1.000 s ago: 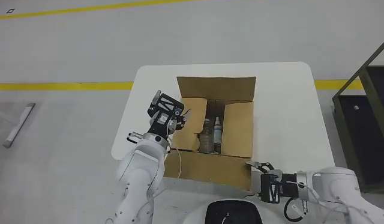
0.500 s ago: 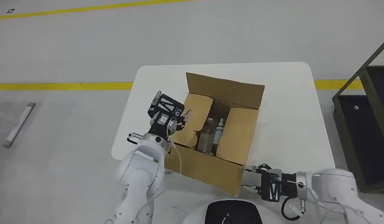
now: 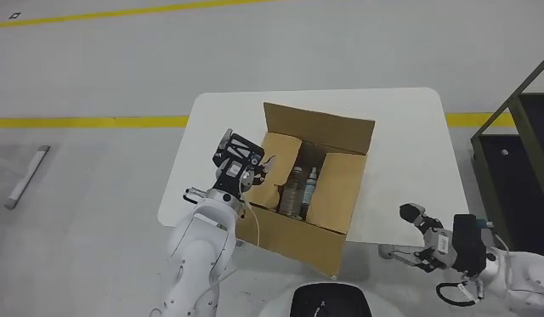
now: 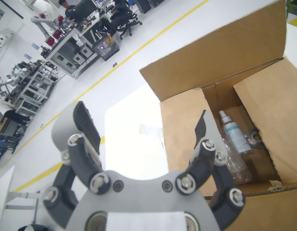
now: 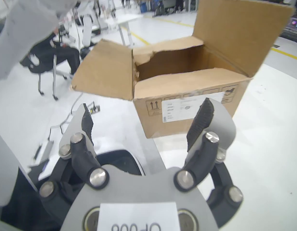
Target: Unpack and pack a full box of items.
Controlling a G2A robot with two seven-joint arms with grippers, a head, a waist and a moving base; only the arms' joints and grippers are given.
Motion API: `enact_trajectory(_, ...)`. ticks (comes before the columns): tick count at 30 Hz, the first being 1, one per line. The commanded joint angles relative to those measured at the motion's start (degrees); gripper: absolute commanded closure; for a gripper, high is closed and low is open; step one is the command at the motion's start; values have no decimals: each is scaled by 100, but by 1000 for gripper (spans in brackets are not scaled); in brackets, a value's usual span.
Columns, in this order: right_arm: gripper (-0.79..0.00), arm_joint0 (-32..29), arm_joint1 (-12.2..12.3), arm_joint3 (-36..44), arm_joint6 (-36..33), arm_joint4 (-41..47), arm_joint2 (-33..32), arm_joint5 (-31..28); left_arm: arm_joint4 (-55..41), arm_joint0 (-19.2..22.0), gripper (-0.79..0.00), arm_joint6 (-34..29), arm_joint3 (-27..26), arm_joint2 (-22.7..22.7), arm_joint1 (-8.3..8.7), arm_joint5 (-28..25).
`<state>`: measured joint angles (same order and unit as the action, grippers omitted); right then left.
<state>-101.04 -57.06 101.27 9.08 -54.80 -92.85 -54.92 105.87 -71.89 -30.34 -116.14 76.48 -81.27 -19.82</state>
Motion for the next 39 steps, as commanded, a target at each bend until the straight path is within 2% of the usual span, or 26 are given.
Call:
enact_trajectory(1, -15, 24, -9, 8, -408, 498, 32, 592, -11, 15, -785, -3, 21, -33, 3, -10)
enact_trajectory(4, 0, 165, -47, -35, -803, 1100, 174, 1398, -38, 38, -785, -10, 42, -83, 7, -16)
enact_trajectory(8, 0, 522, -132, -241, -1125, 1444, 503, 2661, -110, 41, -785, -62, 45, -187, 13, -126)
enact_trajectory(16, 0, 1308, -297, -719, -882, 911, 1176, 4025, -124, 46, -785, -78, 33, -237, 15, -165)
enact_trajectory(39, 0, 1329, -306, -728, -845, 837, 1212, 4082, -124, 46, -785, -78, 33, -237, 15, -165)
